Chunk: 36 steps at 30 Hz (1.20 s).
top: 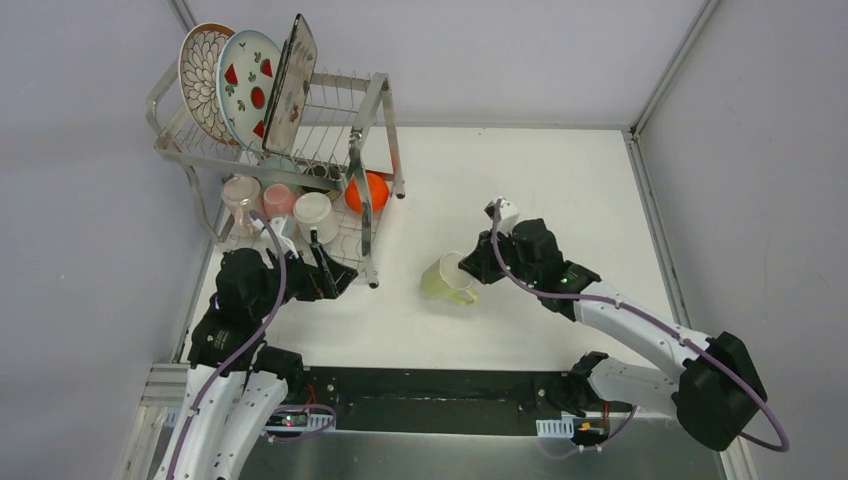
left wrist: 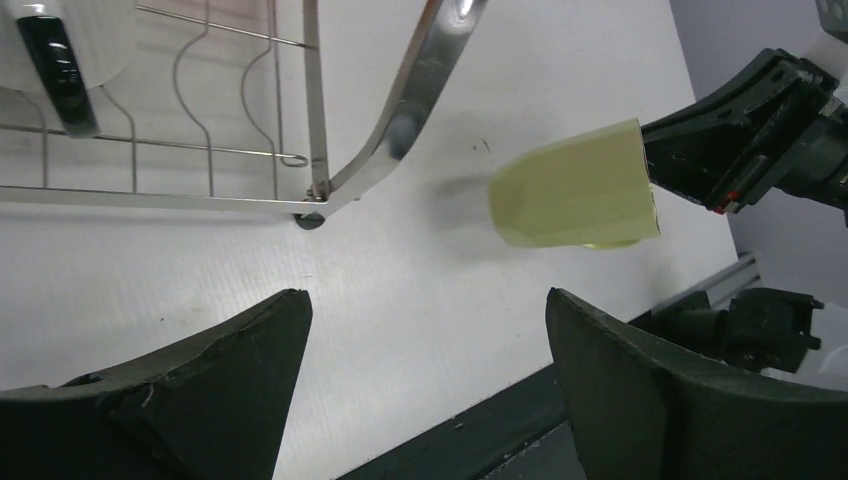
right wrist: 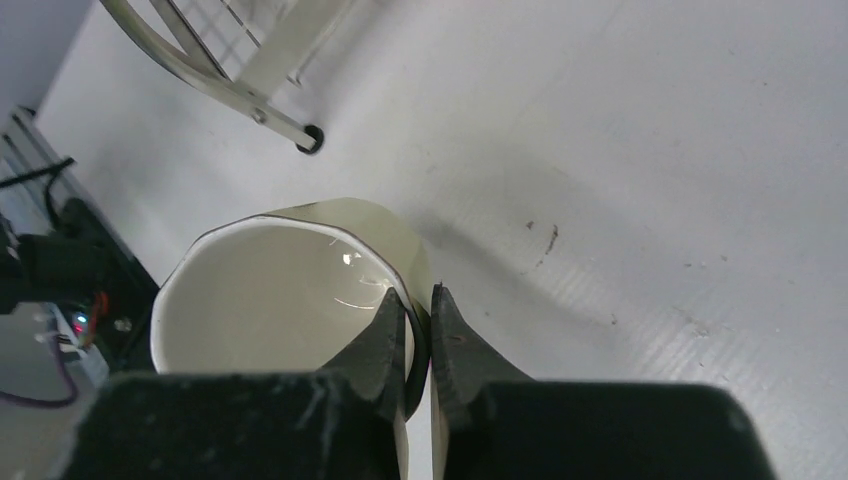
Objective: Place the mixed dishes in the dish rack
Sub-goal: Pick up the cup at the center of the board.
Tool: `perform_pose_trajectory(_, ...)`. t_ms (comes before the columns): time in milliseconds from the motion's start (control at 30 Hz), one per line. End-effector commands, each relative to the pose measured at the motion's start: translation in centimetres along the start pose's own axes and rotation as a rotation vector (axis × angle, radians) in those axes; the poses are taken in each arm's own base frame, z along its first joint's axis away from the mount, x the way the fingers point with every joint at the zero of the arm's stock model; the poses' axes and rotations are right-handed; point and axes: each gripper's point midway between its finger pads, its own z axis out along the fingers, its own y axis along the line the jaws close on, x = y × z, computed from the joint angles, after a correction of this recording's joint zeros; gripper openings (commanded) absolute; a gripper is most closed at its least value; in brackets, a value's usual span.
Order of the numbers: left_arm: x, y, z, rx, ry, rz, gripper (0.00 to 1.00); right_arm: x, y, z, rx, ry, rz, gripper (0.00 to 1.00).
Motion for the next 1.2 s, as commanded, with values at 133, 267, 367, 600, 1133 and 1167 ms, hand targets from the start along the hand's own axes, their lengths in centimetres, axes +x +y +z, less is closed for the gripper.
perform_pose_trajectory(133, -0.1, -4.6, -0.8, 0.258, 0.0, -0.013, 0.89, -9.6, 4.9, -4.4, -0.233, -0.476, 0.356, 0.0)
perform_pose_trajectory(267, -0.3, -6.4, -1.3, 0.371, -0.01, -0.012, 0.88, -11.3, 6.2, -6.5, -0.355, -0.586, 0.471, 0.0)
perform_pose_trajectory(367, -0.5, -7.7, -1.7, 0.447, -0.012, -0.019, 0.88, -11.9, 6.8, -7.5, -0.438, -0.639, 0.568, 0.0)
perform_pose_trajectory(600, -1.3, -9.9, -2.6, 0.579, -0.04, -0.064, 0.88, -13.6, 9.3, -9.2, -0.577, -0.728, 0.62, 0.0)
perform_pose_trajectory(1133, -4.0, -12.6, -4.9, 0.738, -0.148, -0.19, 0.88, -17.8, 15.7, -11.5, -0.831, -0.864, 0.661, 0.0)
perform_pose_trajectory(1167, -4.0, -12.8, -5.1, 0.746, -0.149, -0.191, 0.88, -18.1, 16.2, -11.7, -0.842, -0.869, 0.655, 0.0)
